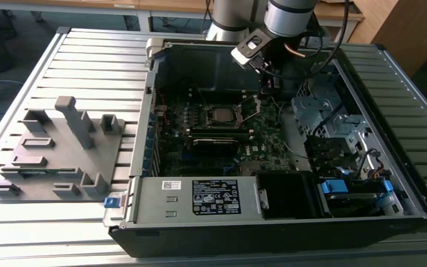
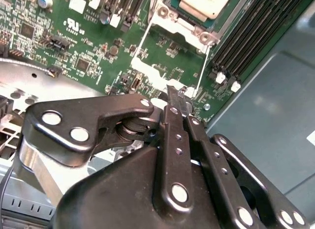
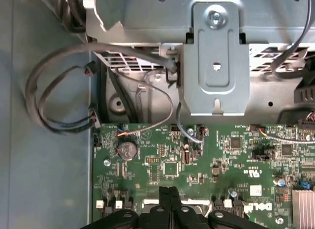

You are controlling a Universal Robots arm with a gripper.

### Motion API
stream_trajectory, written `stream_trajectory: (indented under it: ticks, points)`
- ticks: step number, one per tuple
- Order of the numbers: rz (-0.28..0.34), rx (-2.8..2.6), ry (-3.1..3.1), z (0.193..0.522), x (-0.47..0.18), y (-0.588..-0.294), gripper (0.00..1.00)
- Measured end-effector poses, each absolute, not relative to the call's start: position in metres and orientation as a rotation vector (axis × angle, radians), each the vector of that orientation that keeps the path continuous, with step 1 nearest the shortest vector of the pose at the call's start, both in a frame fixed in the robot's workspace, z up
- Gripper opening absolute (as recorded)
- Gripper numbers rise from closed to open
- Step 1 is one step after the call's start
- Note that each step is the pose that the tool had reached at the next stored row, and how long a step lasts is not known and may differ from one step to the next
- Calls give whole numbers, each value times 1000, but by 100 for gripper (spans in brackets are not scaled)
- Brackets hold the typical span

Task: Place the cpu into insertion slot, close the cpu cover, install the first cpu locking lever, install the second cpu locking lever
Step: 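Close the cpu cover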

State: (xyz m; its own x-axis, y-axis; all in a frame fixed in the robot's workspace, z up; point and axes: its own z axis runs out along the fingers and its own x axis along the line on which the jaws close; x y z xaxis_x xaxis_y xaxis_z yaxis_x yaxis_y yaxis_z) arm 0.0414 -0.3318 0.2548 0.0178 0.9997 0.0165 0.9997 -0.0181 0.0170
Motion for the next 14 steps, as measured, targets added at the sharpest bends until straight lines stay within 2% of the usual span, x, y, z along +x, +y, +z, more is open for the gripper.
stream_trajectory:
  ticks: [14]
  points:
    - [37,2241,2201,252,53,-330,10]
